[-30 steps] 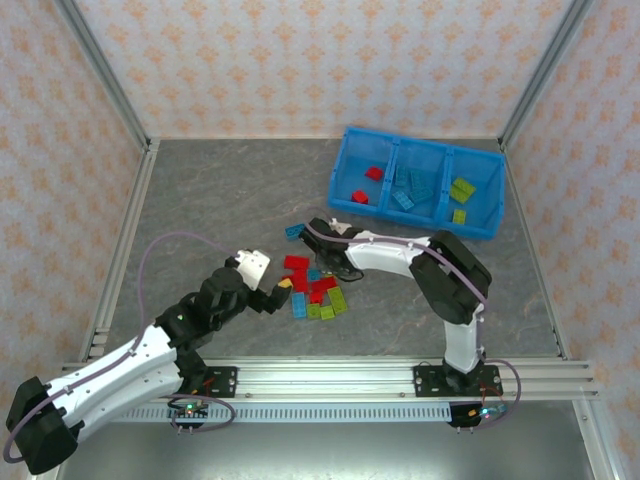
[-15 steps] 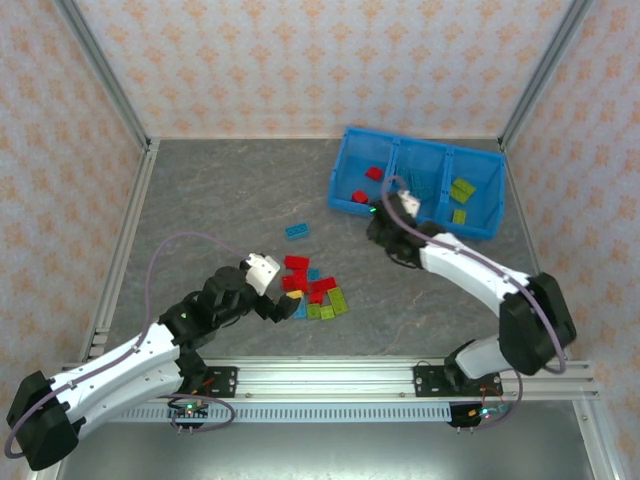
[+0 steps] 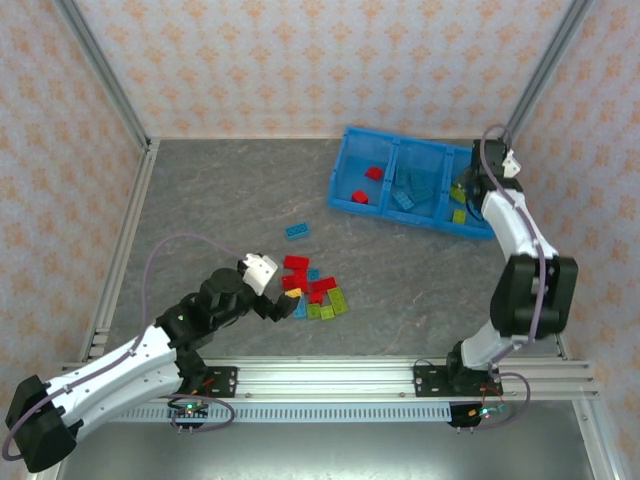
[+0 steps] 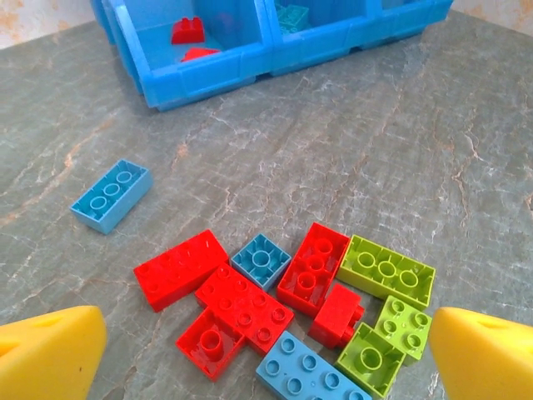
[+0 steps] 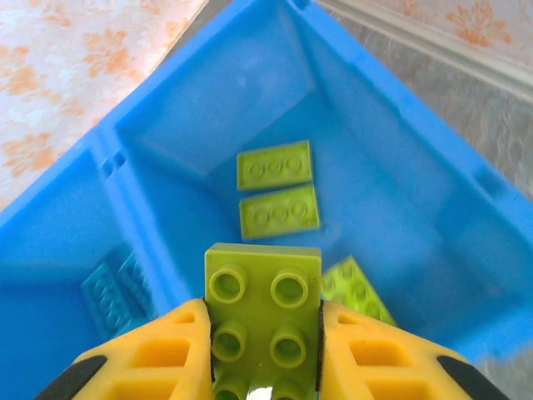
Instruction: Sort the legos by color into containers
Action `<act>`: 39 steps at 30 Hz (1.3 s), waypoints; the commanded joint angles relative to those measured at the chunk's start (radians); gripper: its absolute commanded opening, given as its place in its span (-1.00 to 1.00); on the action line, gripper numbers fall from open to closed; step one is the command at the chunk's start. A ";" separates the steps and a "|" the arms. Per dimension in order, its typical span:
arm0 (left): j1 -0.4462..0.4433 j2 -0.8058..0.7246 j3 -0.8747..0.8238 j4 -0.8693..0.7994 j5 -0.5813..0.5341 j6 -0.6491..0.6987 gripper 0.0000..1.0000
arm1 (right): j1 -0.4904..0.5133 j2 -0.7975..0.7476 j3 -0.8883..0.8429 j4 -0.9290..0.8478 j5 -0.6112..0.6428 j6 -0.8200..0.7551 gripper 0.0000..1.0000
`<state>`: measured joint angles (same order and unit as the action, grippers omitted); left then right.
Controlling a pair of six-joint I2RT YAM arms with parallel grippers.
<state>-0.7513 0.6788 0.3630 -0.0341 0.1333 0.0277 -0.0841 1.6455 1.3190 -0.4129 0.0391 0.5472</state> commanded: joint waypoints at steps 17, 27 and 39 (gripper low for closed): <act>-0.006 -0.031 -0.002 -0.055 -0.491 -0.111 1.00 | 0.215 -0.286 -0.209 -0.063 -0.100 -0.046 0.47; -0.006 -0.064 -0.026 -0.012 -0.377 -0.073 1.00 | 0.809 -0.346 -0.421 -0.121 -0.223 -0.049 0.38; -0.006 -0.086 -0.042 0.011 -0.307 -0.048 1.00 | 1.027 -0.116 -0.409 -0.035 -0.249 -0.019 0.23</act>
<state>-0.7528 0.6018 0.3317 -0.0540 -0.1886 -0.0429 0.9447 1.4902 0.8955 -0.4877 -0.2073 0.5220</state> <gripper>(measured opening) 0.999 0.617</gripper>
